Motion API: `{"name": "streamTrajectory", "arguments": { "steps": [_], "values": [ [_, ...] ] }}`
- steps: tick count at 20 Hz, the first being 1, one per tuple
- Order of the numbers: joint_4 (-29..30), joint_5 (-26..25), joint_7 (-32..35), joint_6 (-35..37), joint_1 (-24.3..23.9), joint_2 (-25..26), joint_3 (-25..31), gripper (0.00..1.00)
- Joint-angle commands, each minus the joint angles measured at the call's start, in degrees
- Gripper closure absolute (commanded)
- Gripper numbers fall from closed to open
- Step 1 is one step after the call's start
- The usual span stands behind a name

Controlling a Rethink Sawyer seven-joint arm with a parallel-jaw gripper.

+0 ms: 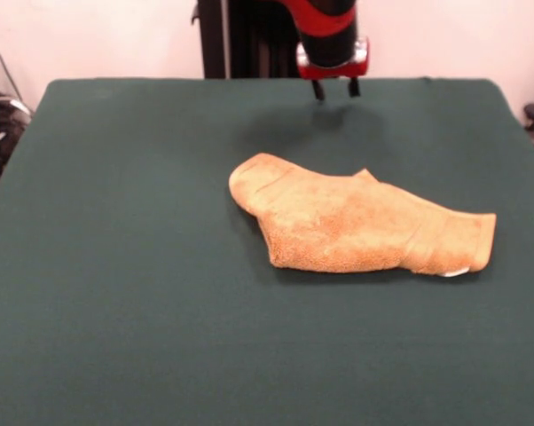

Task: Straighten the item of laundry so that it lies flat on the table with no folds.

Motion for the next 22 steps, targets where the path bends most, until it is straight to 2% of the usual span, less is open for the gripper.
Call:
{"name": "streamTrajectory", "arguments": {
  "steps": [1, 6, 16, 22],
  "values": [
    [-2.97, 2.31, 7.97, -1.03, 0.57, -1.29, 9.27, 0.0],
    [-3.01, 2.41, 8.41, -1.6, 0.28, -1.97, 9.71, 0.0],
    [-3.25, -1.32, 7.32, -11.24, -2.47, 0.19, 12.18, 0.0],
    [-4.46, -4.58, 6.85, -19.5, -6.24, 2.33, 16.29, 0.0]
  ]
}}
